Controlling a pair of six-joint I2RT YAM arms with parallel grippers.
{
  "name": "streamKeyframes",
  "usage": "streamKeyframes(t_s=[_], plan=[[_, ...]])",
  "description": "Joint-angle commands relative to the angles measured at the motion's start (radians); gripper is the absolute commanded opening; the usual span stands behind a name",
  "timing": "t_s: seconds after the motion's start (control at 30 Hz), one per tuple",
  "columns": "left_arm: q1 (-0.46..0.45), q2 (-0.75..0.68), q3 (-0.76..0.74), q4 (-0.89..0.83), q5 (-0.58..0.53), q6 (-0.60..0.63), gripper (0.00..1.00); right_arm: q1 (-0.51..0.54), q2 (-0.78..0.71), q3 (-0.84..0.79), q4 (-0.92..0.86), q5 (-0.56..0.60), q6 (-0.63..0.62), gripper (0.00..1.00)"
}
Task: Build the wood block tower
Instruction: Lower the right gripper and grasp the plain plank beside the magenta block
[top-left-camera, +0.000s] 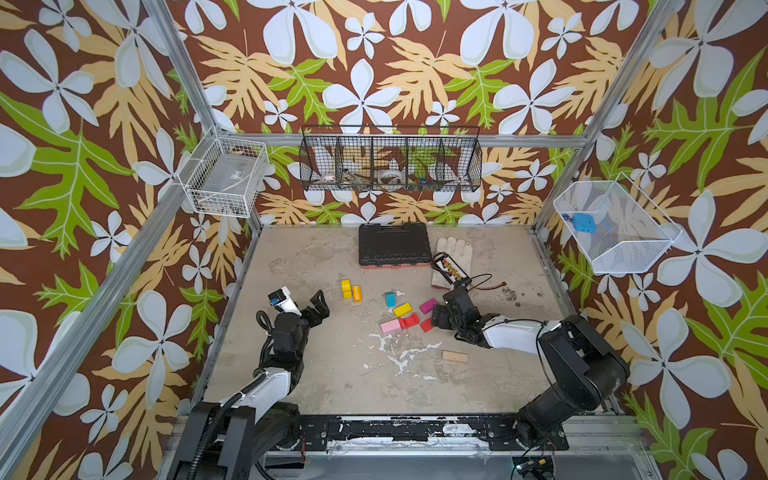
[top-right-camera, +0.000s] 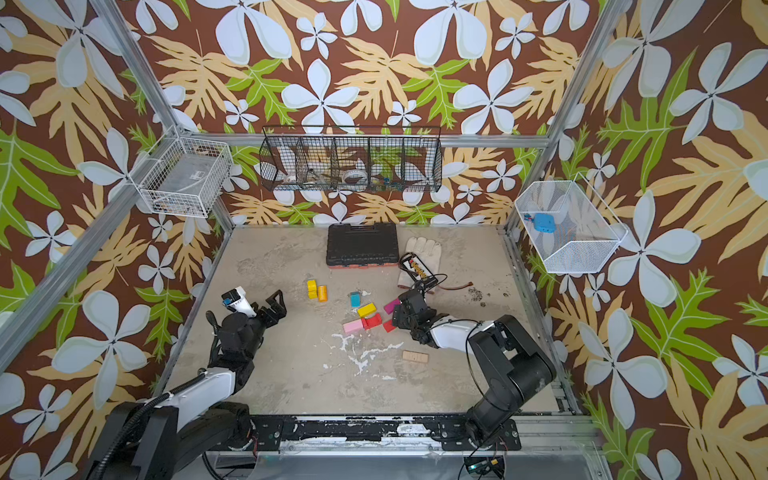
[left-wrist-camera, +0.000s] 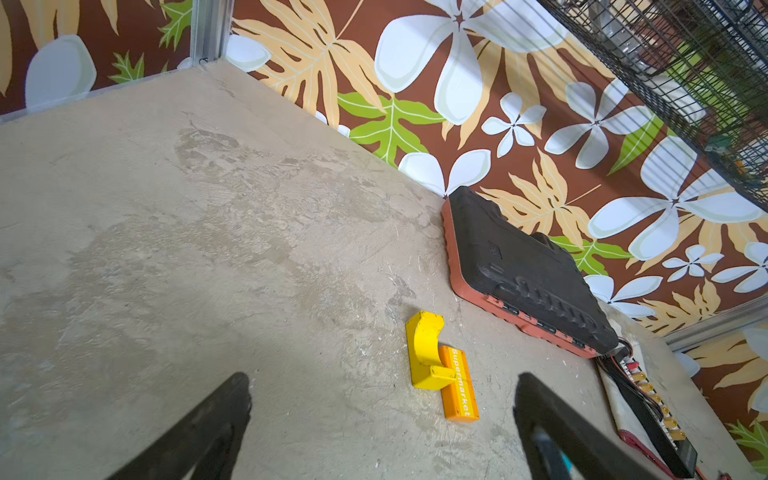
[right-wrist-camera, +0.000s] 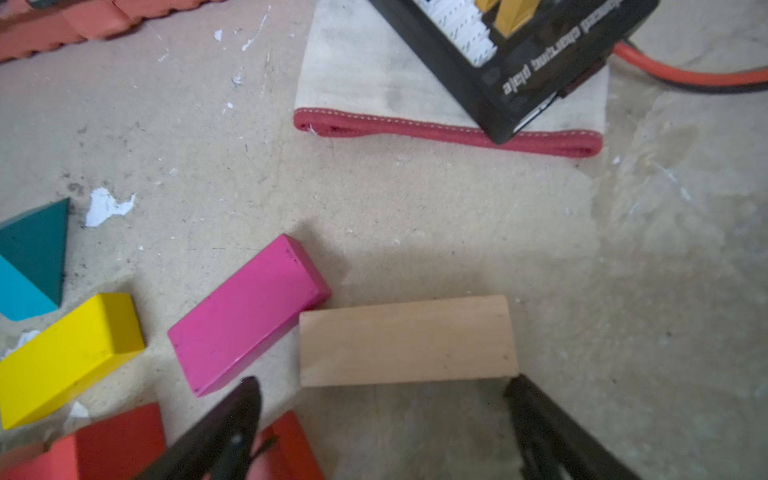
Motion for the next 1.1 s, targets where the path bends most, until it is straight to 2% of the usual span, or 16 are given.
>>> streamKeyframes(t_s=[0.0, 0.27, 0.33, 0.77, 0.83, 1.07], plan=[[-0.001, -0.003, 0.001, 0.024, 0.0, 0.007, 1.0, 0.005, 0.016, 0.02, -0.07, 0.019, -0.015, 1.0], [-0.001, -0.003, 0.002, 0.025, -0.002, 0.007, 1.0, 0.009, 0.087, 0.078, -0.121, 0.085, -0.015, 1.0], [-0.001, -0.003, 0.001, 0.025, -0.001, 0.007, 1.0, 0.01, 0.097, 0.082, -0.127, 0.096, -0.013, 0.97], [-0.001, -0.003, 0.002, 0.025, 0.001, 0.007, 1.0, 0.009, 0.112, 0.103, -0.16, 0.1, -0.012, 0.6], [-0.001, -0.003, 0.001, 0.025, 0.001, 0.007, 1.0, 0.011, 0.071, 0.082, -0.167, 0.119, 0.011, 0.56], [-0.002, -0.003, 0.0, 0.027, 0.02, 0.009, 1.0, 0.038, -0.236, -0.112, -0.177, 0.141, 0.125, 0.51]])
